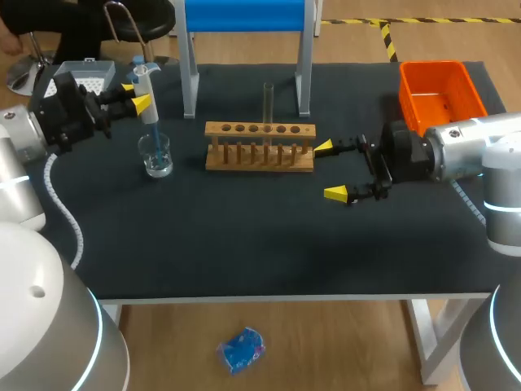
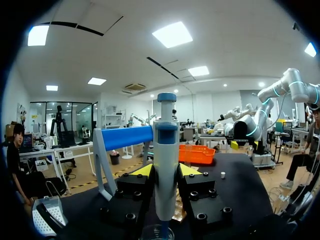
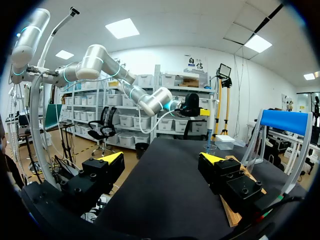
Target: Invert the test tube, pick up the pipette, mount the tip to pipette, aspirate from beaker and dispense into the tube, eject the tip, return the pipette, and cap with the stopper.
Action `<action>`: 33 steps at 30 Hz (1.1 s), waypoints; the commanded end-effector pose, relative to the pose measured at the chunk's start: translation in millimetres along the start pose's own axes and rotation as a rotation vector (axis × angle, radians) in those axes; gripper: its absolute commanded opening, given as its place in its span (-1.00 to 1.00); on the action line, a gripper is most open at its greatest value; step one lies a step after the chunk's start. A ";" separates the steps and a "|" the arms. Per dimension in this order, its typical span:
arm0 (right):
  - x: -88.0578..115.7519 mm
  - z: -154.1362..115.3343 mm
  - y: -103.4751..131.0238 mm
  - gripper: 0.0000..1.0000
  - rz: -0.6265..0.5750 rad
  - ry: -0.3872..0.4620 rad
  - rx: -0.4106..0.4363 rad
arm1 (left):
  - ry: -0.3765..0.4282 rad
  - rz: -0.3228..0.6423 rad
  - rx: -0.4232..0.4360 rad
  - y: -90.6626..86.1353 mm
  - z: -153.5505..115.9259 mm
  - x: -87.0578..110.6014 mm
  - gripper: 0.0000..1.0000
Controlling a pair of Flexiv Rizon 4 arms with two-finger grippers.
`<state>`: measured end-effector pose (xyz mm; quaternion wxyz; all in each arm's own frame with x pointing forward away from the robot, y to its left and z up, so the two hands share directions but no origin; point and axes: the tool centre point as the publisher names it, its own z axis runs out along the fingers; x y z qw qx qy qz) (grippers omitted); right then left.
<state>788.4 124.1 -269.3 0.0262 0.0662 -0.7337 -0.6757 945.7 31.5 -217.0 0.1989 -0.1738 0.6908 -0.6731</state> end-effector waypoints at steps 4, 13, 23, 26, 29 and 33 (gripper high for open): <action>0.2 -0.8 0.3 1.00 -0.001 0.001 0.002 | -0.004 0.001 0.000 0.1 0.4 0.8 -1.00; 0.1 -0.9 10.0 1.00 -0.026 0.011 0.023 | -0.004 0.001 0.000 0.1 0.4 0.8 -1.00; -19.7 -3.9 74.4 1.00 -0.138 0.032 0.084 | -0.004 0.001 0.000 0.1 0.4 0.8 -1.00; -27.8 4.8 91.4 1.00 -0.151 0.044 0.110 | -0.004 0.001 0.000 0.1 0.4 0.8 -1.00; -36.0 15.7 106.1 1.00 -0.135 0.053 0.122 | -0.004 0.001 0.000 0.1 0.4 0.8 -1.00; -51.0 33.0 125.5 1.00 -0.121 0.046 0.148 | -0.004 0.001 0.000 0.1 0.4 0.8 -1.00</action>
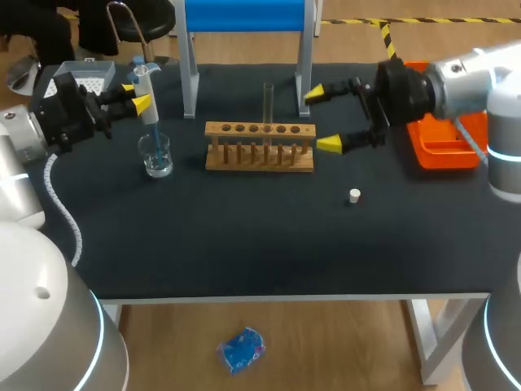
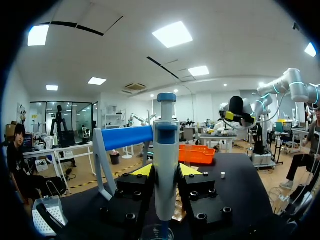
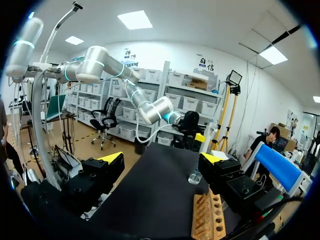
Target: Invert the test tube, pick up the pipette, mount the tip to pipette, aspirate from beaker and dispense into the tube, eject the tip, return the pipette, and cap with the stopper.
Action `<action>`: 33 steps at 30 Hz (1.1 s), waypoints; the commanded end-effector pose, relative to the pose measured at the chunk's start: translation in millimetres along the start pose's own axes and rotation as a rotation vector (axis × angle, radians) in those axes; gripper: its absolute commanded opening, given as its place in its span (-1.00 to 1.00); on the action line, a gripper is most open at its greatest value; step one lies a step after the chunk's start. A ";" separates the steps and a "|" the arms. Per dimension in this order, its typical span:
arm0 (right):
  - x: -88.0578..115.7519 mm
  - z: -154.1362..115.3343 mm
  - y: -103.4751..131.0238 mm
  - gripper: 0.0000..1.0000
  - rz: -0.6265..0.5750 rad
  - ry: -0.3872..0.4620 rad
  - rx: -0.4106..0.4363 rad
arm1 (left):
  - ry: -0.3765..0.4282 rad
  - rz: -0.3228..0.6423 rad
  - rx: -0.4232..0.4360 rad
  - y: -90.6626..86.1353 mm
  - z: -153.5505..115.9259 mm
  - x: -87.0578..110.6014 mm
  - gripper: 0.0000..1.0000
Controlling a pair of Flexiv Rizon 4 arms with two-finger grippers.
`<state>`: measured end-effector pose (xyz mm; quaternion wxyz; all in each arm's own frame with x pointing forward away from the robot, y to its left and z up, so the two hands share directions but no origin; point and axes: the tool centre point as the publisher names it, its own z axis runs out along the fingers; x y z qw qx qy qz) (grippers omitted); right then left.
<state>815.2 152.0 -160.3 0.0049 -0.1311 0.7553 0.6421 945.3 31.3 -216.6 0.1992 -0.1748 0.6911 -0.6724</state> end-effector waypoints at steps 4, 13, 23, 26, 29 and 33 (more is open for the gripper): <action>-31.7 31.4 27.9 1.00 0.035 -0.008 0.075 | -0.002 0.002 0.002 0.5 0.4 0.4 -1.00; -31.7 31.4 27.9 1.00 0.035 -0.008 0.075 | -0.002 0.002 0.002 0.5 0.4 0.4 -1.00; -51.8 42.0 33.8 1.00 0.049 0.005 0.066 | -0.002 0.002 0.002 0.5 0.4 0.4 -1.00; -66.7 57.1 34.7 1.00 0.070 0.038 0.074 | -0.002 0.002 0.002 0.5 0.4 0.4 -1.00; -80.2 72.2 37.0 1.00 0.077 0.063 0.075 | -0.002 0.002 0.002 0.5 0.4 0.4 -1.00; -97.9 93.9 41.0 1.00 0.079 0.080 0.063 | -0.002 0.002 0.002 0.5 0.4 0.4 -1.00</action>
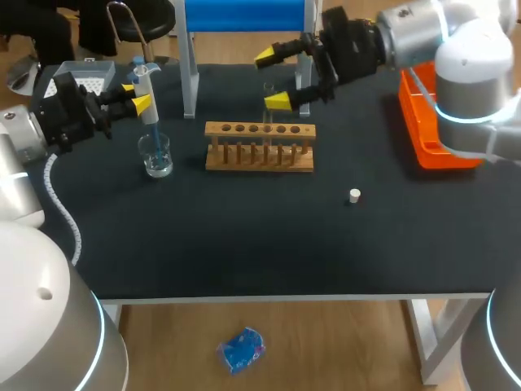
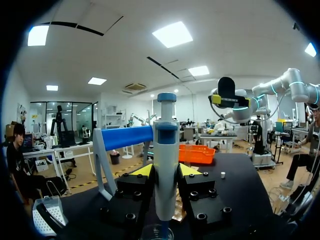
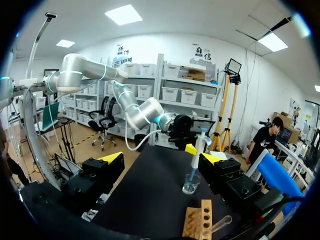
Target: Invert the test tube, pick up the pipette, mount the tip to pipette, aspirate from beaker and dispense into the tube, eject the tip, return the pipette, and cap with the stopper.
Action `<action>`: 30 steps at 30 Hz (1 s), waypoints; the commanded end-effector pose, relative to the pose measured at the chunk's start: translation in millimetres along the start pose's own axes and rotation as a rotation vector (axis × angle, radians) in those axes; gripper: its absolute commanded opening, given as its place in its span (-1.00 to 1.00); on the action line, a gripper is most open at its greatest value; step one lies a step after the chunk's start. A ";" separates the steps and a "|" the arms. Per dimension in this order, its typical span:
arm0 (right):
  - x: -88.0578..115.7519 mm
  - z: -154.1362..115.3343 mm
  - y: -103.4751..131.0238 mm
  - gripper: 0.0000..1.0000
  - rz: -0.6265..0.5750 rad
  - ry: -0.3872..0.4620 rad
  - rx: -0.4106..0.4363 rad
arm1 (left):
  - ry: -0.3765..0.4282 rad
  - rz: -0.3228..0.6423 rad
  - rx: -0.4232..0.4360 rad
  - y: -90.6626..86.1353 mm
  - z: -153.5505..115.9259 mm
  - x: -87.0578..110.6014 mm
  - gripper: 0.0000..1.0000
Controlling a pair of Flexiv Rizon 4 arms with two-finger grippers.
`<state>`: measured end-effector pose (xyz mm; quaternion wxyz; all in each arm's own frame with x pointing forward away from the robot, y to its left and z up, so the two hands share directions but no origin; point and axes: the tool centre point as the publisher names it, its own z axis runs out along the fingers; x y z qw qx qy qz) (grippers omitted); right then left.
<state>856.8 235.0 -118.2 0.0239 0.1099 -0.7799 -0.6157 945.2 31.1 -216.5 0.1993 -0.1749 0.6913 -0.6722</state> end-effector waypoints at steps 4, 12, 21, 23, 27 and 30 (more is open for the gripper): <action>-50.0 49.6 8.2 1.00 0.000 0.074 -0.001 | -0.001 0.002 0.002 0.6 0.3 0.1 -1.00; -60.3 68.0 14.0 1.00 -0.007 0.090 0.001 | -0.001 0.002 0.002 0.6 0.3 0.1 -1.00; -60.3 68.0 14.0 1.00 -0.007 0.090 0.001 | -0.001 0.002 0.002 0.6 0.3 0.1 -1.00; -57.0 67.3 11.7 1.00 0.004 0.093 -0.002 | -0.001 0.002 0.002 0.6 0.3 0.1 -1.00; -64.4 85.6 13.2 -1.00 0.007 0.124 0.025 | -0.001 0.002 0.002 0.6 0.3 0.1 -1.00; -71.8 99.5 14.7 -1.00 0.006 0.146 0.035 | -0.001 0.002 0.002 0.6 0.3 0.1 -1.00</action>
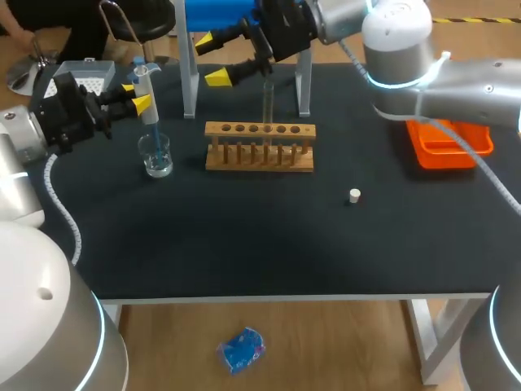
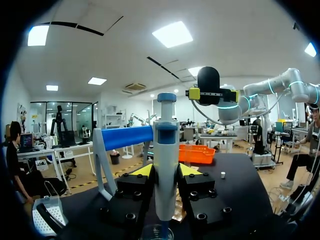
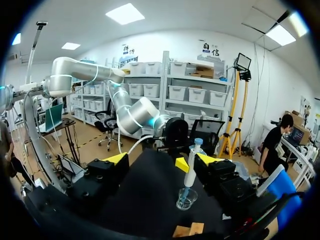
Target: Invert the test tube, pick up the pipette, mount the tip to pipette, aspirate from beaker and dispense into the tube, eject the tip, return the pipette, and cap with the stopper.
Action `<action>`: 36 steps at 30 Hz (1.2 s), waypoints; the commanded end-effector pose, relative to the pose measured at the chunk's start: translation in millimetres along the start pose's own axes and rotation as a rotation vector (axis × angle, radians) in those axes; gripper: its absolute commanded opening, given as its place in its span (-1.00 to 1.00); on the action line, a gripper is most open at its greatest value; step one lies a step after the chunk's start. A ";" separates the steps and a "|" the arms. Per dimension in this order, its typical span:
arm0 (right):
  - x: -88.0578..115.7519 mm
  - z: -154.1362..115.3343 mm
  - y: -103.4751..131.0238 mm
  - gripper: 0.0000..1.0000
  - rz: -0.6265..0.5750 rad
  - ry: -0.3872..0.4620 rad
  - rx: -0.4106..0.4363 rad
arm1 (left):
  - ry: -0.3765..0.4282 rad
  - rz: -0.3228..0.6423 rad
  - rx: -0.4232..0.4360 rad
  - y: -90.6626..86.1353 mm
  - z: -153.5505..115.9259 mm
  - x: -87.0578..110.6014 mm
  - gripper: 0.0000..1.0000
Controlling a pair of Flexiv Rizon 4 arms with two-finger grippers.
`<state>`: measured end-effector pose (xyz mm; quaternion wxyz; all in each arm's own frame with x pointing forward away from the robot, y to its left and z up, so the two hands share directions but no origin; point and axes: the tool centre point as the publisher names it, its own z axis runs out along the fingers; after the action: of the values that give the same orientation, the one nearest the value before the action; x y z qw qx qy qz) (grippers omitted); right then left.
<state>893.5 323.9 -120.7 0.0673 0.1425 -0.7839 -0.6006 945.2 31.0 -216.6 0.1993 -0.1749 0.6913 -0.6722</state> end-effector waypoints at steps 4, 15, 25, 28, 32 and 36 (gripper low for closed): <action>-30.1 33.5 6.3 -1.00 0.000 0.065 0.003 | -0.001 0.002 0.002 0.6 0.2 0.1 -1.00; -42.7 48.2 5.8 -1.00 0.056 0.092 0.072 | -0.001 0.002 0.002 0.6 0.2 0.1 -1.00; -42.7 48.2 5.8 -1.00 0.056 0.092 0.072 | -0.001 0.002 0.002 0.6 0.2 0.1 -1.00; -42.7 48.2 5.8 -1.00 0.056 0.092 0.072 | -0.001 0.002 0.002 0.6 0.2 0.1 -1.00; -54.6 69.0 1.5 -1.00 0.051 0.126 0.021 | -0.001 0.002 0.002 0.6 0.2 0.1 -1.00; -63.4 78.5 3.8 -1.00 0.037 0.142 0.007 | -0.001 0.002 0.002 0.6 0.2 0.1 -1.00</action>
<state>917.3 401.8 -128.9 0.1192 0.1591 -0.7866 -0.5846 945.3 31.0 -216.6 0.1993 -0.1749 0.6913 -0.6722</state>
